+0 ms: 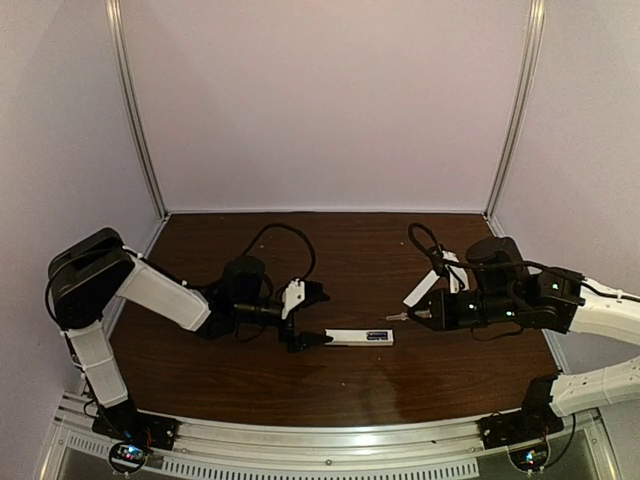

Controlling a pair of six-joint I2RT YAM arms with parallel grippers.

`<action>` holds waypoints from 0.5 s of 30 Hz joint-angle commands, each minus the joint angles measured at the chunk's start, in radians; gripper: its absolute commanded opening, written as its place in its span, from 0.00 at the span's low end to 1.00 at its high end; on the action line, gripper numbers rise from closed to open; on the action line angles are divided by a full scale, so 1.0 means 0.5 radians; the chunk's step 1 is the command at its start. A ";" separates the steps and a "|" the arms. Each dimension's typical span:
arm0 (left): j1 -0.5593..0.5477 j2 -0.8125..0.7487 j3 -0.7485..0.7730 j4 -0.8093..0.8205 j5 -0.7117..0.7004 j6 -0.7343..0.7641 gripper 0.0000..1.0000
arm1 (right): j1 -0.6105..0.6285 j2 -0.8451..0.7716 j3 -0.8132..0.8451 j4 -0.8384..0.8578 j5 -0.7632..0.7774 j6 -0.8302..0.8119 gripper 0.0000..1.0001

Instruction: Unload the batteries from the remote control

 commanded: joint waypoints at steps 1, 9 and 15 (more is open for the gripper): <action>0.013 0.181 0.155 -0.180 0.244 0.099 0.97 | -0.023 -0.058 -0.005 -0.087 0.086 -0.032 0.00; 0.013 0.444 0.400 -0.283 0.354 0.106 0.92 | -0.031 -0.124 0.018 -0.154 0.132 -0.041 0.00; 0.013 0.565 0.496 -0.317 0.417 0.087 0.88 | -0.039 -0.121 0.026 -0.182 0.162 -0.055 0.00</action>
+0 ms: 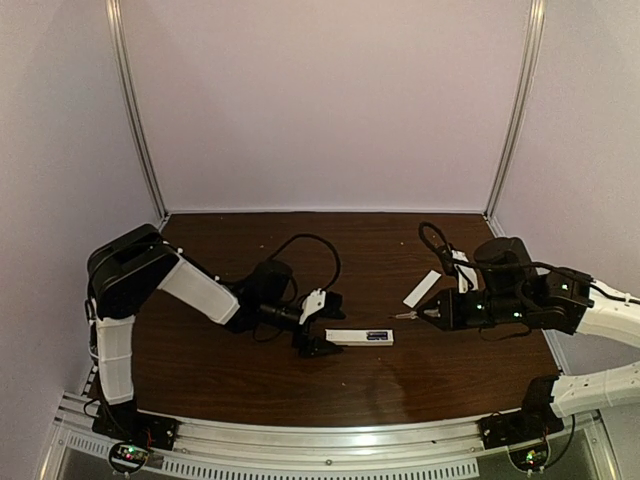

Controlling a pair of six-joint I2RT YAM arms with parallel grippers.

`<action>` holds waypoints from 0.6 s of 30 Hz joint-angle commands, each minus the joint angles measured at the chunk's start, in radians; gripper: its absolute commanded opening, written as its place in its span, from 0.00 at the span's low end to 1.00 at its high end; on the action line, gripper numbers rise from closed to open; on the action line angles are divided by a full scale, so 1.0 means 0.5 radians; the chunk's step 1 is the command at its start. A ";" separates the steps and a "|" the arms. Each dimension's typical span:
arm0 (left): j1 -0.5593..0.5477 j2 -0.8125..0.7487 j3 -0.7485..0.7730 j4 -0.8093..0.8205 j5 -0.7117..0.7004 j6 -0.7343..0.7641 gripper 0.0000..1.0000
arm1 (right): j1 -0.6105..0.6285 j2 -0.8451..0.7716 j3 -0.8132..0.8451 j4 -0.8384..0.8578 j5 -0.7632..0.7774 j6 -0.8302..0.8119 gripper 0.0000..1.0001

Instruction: Unload the batteries from the remote control

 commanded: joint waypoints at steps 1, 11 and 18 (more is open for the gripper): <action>0.012 0.107 0.098 -0.026 0.087 0.009 0.87 | -0.014 -0.012 0.026 -0.057 0.075 -0.043 0.00; 0.012 0.246 0.234 -0.037 0.086 -0.062 0.76 | -0.025 0.006 0.025 -0.044 0.088 -0.053 0.00; -0.004 0.308 0.276 -0.037 0.073 -0.085 0.70 | -0.028 0.017 0.014 -0.031 0.082 -0.054 0.00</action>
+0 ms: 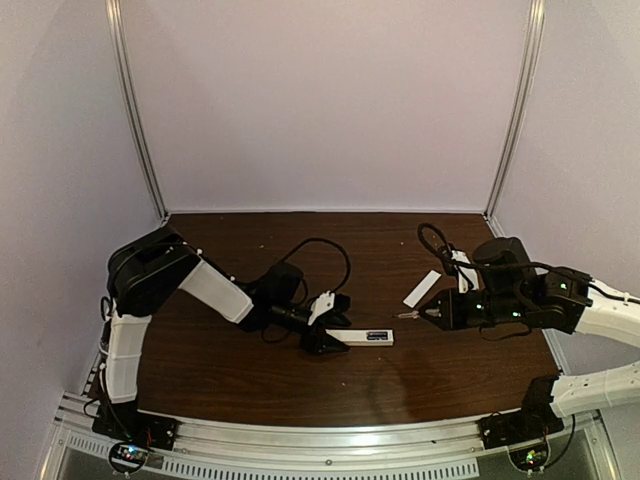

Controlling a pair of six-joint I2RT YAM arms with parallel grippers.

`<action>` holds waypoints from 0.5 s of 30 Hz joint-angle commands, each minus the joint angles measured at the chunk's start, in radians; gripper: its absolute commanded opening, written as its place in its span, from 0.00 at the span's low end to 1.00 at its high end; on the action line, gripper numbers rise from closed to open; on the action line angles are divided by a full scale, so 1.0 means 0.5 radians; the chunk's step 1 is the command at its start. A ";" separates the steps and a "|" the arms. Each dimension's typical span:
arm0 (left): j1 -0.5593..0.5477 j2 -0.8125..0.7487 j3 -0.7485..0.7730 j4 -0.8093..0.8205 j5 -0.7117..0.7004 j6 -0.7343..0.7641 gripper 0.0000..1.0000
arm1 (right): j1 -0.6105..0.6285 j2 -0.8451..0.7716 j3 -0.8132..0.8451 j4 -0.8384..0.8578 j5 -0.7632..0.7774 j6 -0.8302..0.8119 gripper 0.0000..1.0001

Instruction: Unload the batteries from the remote control

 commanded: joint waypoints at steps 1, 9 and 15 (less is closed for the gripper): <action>-0.007 0.056 0.049 0.041 0.007 -0.028 0.68 | -0.012 0.006 0.012 -0.005 0.043 -0.017 0.00; -0.053 0.082 0.074 0.056 -0.069 -0.041 0.57 | -0.013 0.005 0.003 0.002 0.032 -0.016 0.00; -0.077 0.096 0.083 0.059 -0.124 -0.040 0.47 | -0.013 -0.016 -0.007 -0.004 0.033 -0.012 0.00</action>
